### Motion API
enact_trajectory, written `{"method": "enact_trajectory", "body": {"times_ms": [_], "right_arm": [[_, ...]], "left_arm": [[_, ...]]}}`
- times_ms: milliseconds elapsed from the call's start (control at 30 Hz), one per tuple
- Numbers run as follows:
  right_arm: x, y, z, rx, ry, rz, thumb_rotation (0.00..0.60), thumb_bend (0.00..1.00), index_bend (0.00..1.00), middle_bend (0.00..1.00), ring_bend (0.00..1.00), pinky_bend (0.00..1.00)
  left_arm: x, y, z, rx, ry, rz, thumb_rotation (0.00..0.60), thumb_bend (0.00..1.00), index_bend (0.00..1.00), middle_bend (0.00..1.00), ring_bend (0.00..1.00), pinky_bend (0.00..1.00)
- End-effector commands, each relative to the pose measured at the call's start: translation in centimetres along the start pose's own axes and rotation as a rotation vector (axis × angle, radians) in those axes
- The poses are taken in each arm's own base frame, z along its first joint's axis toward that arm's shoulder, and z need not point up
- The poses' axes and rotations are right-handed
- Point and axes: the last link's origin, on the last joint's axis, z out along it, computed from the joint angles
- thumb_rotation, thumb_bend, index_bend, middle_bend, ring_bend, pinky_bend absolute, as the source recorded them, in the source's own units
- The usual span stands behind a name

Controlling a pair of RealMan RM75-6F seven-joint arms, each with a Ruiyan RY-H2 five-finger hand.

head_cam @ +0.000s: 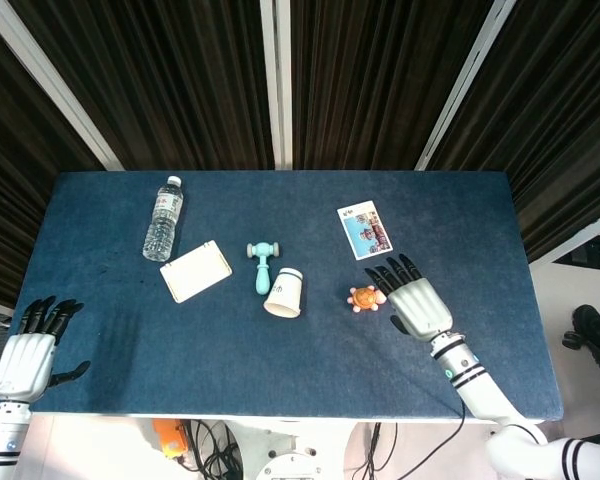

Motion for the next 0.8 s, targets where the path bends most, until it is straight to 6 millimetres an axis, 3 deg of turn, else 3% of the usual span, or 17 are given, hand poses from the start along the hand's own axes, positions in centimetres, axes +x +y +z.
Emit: {"method": "enact_trajectory", "body": {"times_ms": [33, 300, 667, 800], "right_arm": [[-0.5, -1.5, 1.9, 0.007, -0.016, -0.005, 0.6, 0.23, 0.07, 0.13, 0.01, 0.0], [-1.8, -2.4, 3.5, -0.017, -0.045, -0.021, 0.6, 0.28, 0.14, 0.19, 0.09, 0.0], [-3.2, -2.8, 3.9, -0.014, -0.081, -0.02, 0.6, 0.28, 0.16, 0.21, 0.1, 0.0], [-3.7, -3.1, 4.0, -0.042, -0.064, -0.005, 0.6, 0.29, 0.24, 0.29, 0.19, 0.0]], "left_arm": [[0.0, -0.2, -0.1, 0.007, -0.005, -0.005, 0.6, 0.13, 0.17, 0.13, 0.0, 0.04], [0.0, -0.9, -0.4, 0.022, -0.012, -0.016, 0.6, 0.13, 0.17, 0.13, 0.0, 0.04], [0.0, -1.1, -0.3, 0.008, 0.013, -0.016, 0.6, 0.14, 0.19, 0.13, 0.0, 0.04], [-0.2, -1.2, -0.4, 0.007, -0.005, -0.016, 0.6, 0.14, 0.19, 0.13, 0.0, 0.04]]}}
